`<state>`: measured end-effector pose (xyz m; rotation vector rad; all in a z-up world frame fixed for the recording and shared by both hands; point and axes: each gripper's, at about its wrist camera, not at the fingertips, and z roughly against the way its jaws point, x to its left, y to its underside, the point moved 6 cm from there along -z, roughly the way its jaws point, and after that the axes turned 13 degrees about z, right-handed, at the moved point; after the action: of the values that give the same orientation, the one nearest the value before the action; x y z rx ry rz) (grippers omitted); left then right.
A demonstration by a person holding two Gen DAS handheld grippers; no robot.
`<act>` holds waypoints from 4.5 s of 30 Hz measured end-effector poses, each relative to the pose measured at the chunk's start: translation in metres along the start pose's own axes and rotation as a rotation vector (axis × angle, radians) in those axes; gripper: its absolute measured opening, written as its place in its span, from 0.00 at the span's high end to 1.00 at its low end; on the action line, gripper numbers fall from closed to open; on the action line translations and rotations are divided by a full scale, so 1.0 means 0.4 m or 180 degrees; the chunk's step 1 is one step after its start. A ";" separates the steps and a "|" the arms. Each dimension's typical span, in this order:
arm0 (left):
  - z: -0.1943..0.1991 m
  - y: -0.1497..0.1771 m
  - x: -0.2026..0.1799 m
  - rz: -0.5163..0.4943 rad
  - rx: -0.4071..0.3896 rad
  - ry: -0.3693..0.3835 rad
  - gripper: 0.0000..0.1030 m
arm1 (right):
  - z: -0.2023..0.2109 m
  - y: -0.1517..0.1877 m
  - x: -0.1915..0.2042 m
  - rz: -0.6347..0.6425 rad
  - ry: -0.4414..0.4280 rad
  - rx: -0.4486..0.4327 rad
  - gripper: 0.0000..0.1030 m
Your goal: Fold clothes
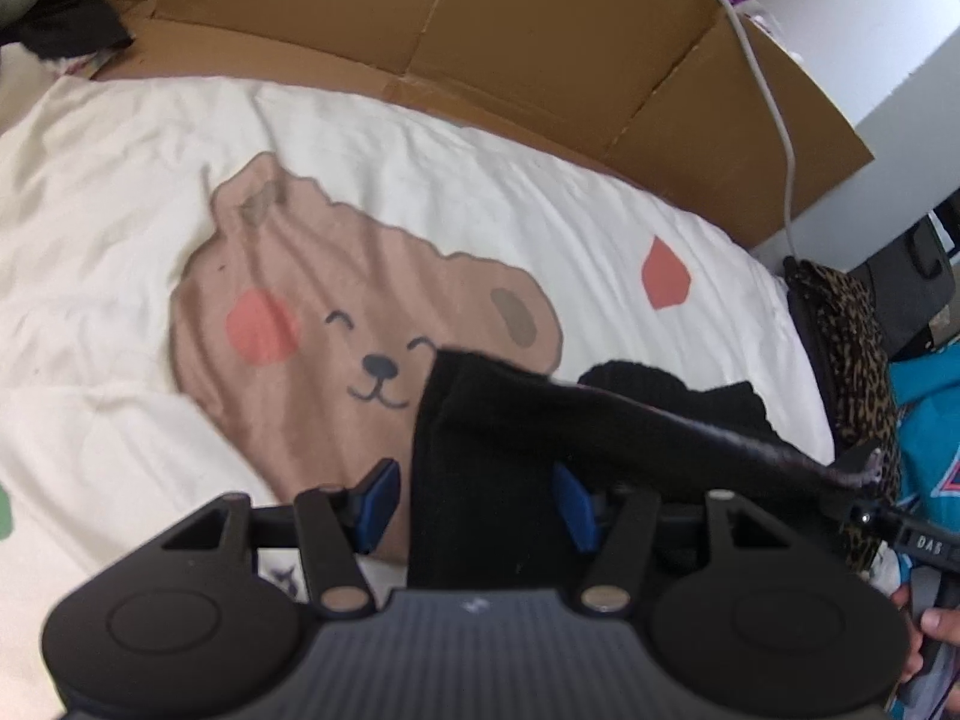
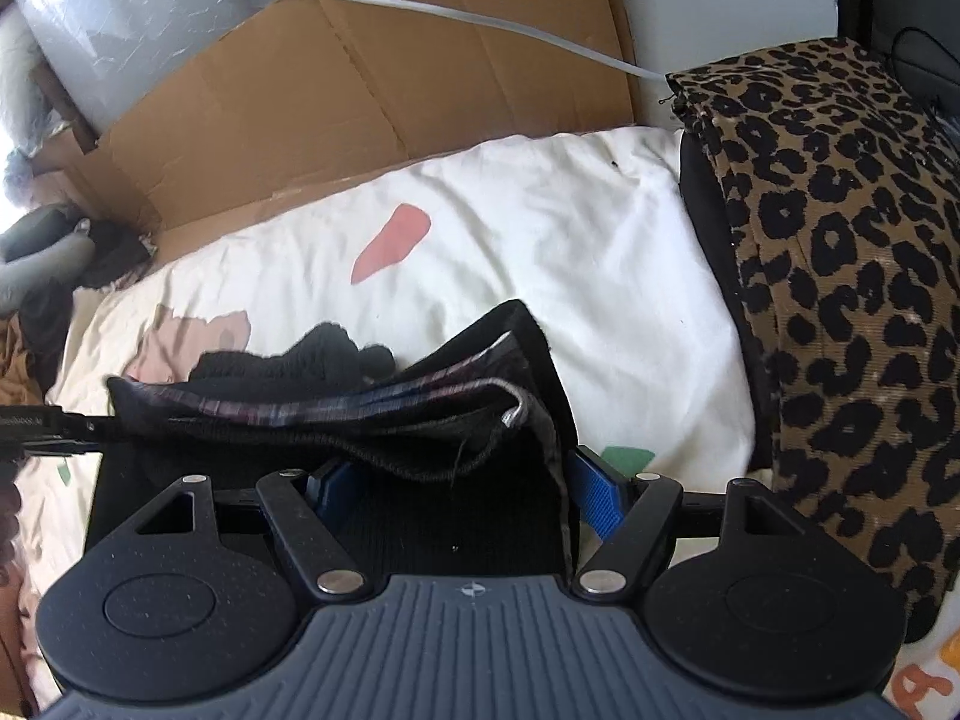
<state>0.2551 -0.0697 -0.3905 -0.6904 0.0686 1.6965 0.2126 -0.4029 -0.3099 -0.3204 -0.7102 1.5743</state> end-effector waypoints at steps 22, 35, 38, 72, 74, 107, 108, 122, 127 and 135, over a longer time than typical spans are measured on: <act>-0.044 -0.024 0.011 -0.0093 -0.0005 0.0005 0.92 | -0.081 -0.048 -0.059 -0.0035 0.0036 0.0002 0.67; 0.023 -0.044 0.020 -0.0229 -0.0171 -0.0002 0.96 | -0.057 -0.097 -0.056 0.0125 0.0221 -0.0154 0.93; 0.012 -0.050 0.027 -0.0159 -0.0176 -0.0043 0.96 | -0.078 -0.099 -0.059 0.0086 0.0242 -0.0104 0.93; 0.096 0.037 -0.052 -0.0331 -0.0049 -0.0239 0.52 | 0.167 0.131 -0.028 -0.0123 0.0160 -0.0057 0.58; 0.118 0.065 -0.068 -0.0407 0.0018 -0.0234 0.52 | 0.182 0.158 -0.024 -0.0128 0.0148 -0.0036 0.58; 0.215 0.373 -0.076 0.0041 0.0118 -0.0553 0.54 | 0.236 0.277 -0.037 -0.0716 0.0166 -0.0024 0.72; 0.219 0.376 -0.078 0.0054 0.0101 -0.0553 0.54 | 0.245 0.266 -0.024 -0.0654 0.0144 -0.0046 0.74; 0.243 0.402 -0.089 0.0189 -0.0150 -0.0658 0.57 | 0.181 0.262 0.040 -0.0412 -0.0182 0.0077 0.80; 0.246 0.410 -0.077 0.0204 -0.0189 -0.0807 0.47 | 0.159 0.299 0.008 -0.0479 -0.0085 0.0230 0.96; 0.270 0.406 -0.047 0.0345 -0.0294 -0.0770 0.47 | 0.175 0.330 -0.004 -0.0462 -0.0071 0.0169 0.96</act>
<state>0.0652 -0.0840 -0.3452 -0.5528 -0.1456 1.8854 0.0667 -0.4206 -0.3368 -0.2078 -0.6923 1.4582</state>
